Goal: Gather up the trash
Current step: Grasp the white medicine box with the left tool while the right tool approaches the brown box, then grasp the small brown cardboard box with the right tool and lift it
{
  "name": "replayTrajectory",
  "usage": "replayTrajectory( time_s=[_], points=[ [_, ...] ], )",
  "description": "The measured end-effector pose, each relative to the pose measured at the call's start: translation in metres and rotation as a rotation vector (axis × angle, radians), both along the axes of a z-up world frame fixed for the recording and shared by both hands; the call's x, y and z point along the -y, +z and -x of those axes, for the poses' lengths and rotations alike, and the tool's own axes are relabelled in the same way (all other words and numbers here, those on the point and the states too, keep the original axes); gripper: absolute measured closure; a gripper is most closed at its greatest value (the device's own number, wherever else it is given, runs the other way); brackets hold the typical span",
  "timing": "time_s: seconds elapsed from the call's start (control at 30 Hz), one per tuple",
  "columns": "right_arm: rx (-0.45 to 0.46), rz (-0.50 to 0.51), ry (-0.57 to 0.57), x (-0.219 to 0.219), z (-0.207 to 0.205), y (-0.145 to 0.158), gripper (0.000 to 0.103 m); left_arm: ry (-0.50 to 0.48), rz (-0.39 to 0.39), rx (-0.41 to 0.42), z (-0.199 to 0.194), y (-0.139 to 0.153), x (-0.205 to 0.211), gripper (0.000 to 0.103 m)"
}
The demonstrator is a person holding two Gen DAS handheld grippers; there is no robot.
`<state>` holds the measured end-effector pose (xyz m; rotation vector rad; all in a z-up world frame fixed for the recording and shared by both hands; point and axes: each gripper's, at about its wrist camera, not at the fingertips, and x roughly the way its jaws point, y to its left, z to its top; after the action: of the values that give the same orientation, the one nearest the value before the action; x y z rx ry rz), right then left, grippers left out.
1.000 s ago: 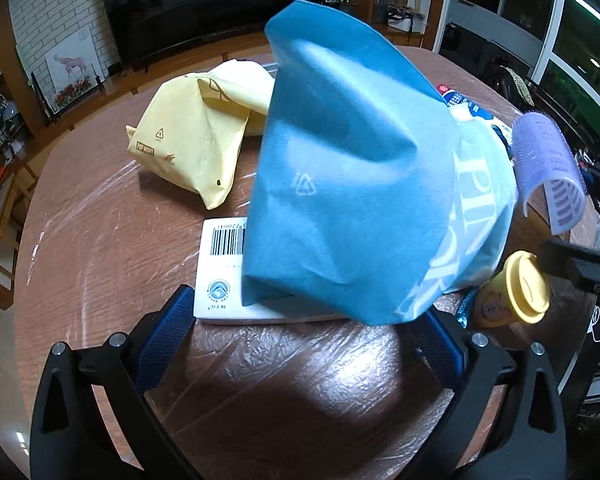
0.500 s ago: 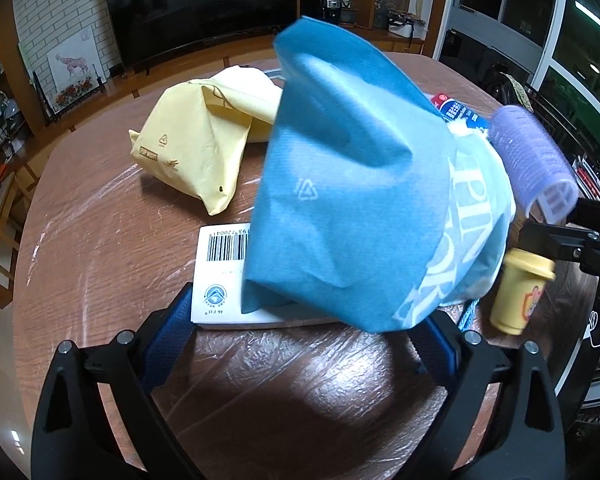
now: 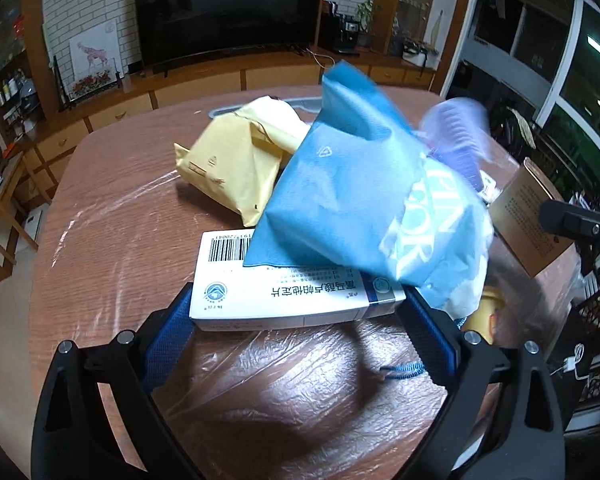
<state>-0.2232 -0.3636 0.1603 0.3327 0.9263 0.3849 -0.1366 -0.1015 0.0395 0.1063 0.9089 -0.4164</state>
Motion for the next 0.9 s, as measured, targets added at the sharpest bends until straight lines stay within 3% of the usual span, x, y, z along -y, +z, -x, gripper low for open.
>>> replayTrajectory(
  time_s=[0.57, 0.9],
  points=[
    [0.042, -0.044, 0.012, -0.004, 0.019, 0.025, 0.039, 0.051, 0.050, 0.079, 0.023, 0.040, -0.021, 0.006],
    [0.037, -0.021, 0.014, -0.010, 0.026, 0.028, 0.039, 0.039, 0.057, 0.100, 0.044, 0.052, -0.020, 0.006]
  ],
)
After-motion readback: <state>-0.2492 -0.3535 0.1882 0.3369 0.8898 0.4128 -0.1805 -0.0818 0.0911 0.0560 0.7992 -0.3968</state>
